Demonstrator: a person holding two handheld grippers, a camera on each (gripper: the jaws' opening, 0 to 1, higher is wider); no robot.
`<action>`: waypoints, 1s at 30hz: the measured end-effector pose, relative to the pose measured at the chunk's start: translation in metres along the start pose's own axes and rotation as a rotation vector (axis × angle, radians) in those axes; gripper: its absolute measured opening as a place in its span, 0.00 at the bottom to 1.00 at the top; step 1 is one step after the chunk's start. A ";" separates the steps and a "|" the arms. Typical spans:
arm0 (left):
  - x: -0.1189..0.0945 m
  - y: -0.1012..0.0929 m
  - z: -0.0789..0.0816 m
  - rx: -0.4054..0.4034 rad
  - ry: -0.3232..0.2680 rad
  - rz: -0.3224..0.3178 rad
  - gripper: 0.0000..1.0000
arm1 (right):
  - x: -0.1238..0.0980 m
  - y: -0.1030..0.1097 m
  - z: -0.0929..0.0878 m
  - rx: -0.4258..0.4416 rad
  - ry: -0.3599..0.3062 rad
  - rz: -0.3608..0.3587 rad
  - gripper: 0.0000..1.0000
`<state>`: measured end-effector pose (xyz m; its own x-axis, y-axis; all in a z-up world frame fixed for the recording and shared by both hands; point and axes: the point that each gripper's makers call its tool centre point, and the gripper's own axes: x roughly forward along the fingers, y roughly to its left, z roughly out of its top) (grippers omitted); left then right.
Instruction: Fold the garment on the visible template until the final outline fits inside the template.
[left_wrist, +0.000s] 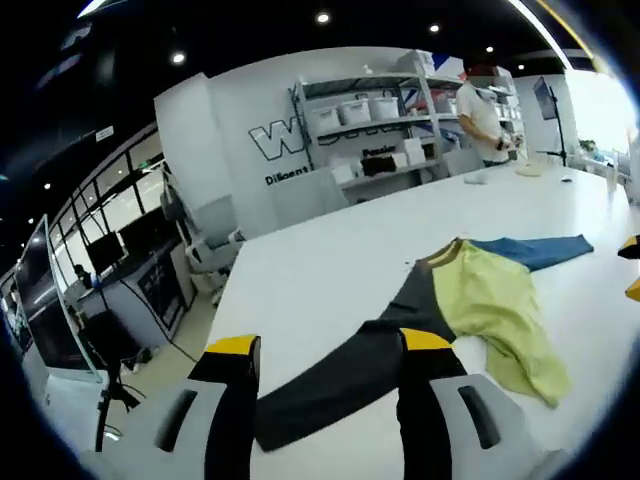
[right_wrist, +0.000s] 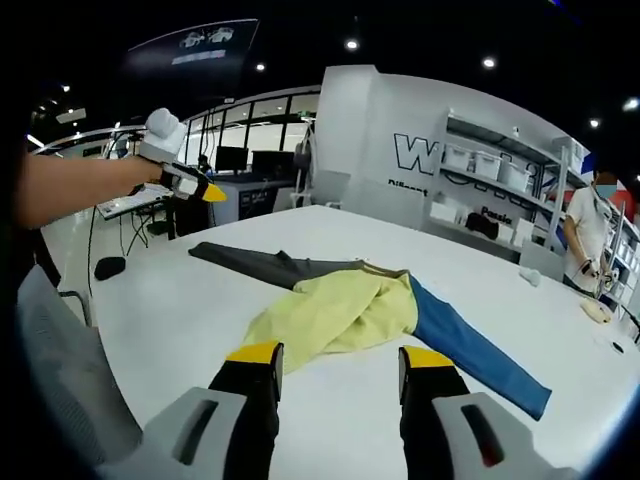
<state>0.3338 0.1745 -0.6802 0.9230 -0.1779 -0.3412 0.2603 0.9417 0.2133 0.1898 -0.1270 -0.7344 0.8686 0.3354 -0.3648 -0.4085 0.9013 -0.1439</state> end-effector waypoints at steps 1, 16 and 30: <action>-0.003 -0.010 0.002 -0.002 -0.008 -0.021 0.54 | 0.000 0.000 0.001 -0.001 -0.003 0.001 0.46; -0.057 -0.122 0.008 -0.092 -0.065 -0.218 0.54 | -0.002 0.005 0.004 -0.013 -0.018 0.015 0.46; -0.081 -0.191 -0.050 -0.122 0.056 -0.320 0.52 | -0.002 0.005 0.002 -0.020 -0.009 0.018 0.46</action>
<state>0.1953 0.0232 -0.7394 0.7821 -0.4570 -0.4237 0.4954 0.8684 -0.0222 0.1864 -0.1224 -0.7327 0.8637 0.3538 -0.3590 -0.4292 0.8897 -0.1557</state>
